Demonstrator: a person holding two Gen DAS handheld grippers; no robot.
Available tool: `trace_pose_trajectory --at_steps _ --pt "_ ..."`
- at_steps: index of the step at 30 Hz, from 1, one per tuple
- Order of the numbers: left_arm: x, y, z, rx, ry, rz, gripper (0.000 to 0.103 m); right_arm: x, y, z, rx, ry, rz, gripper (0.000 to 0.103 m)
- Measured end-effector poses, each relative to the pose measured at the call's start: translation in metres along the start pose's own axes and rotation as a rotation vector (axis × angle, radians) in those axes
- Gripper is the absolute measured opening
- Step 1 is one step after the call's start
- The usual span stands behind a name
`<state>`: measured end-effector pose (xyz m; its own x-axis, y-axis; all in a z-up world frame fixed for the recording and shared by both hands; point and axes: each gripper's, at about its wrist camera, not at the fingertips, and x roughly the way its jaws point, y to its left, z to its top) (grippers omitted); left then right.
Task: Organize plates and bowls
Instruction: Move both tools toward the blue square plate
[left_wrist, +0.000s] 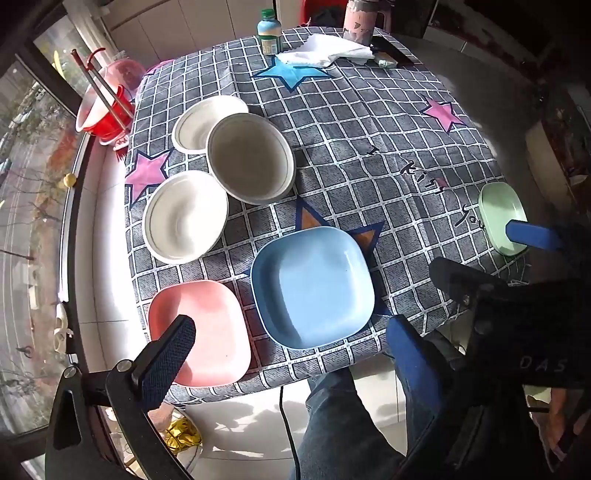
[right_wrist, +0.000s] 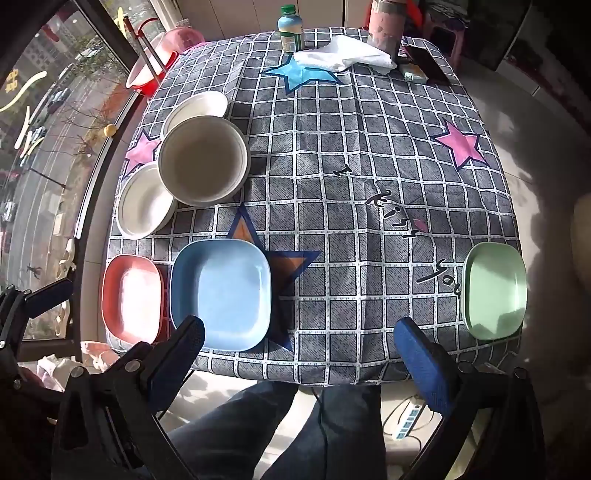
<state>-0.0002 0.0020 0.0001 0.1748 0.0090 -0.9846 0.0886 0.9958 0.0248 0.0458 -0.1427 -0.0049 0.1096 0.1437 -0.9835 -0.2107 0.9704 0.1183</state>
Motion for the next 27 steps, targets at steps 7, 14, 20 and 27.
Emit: trace_pose_trajectory --at_steps 7,14,20,27 --pt "0.004 0.015 0.001 -0.073 0.044 0.017 0.103 0.008 0.01 0.011 -0.024 0.027 -0.024 0.103" --pt "0.012 0.022 -0.001 -0.083 0.058 0.006 0.103 0.017 0.006 0.009 -0.004 0.12 -0.01 0.103" --pt "0.015 0.023 -0.002 -0.068 0.072 0.021 0.103 0.022 0.005 0.006 0.007 0.128 0.004 0.103" --pt "0.022 0.02 -0.003 -0.047 0.085 0.021 0.103 0.031 0.006 0.002 0.005 0.123 -0.037 0.103"
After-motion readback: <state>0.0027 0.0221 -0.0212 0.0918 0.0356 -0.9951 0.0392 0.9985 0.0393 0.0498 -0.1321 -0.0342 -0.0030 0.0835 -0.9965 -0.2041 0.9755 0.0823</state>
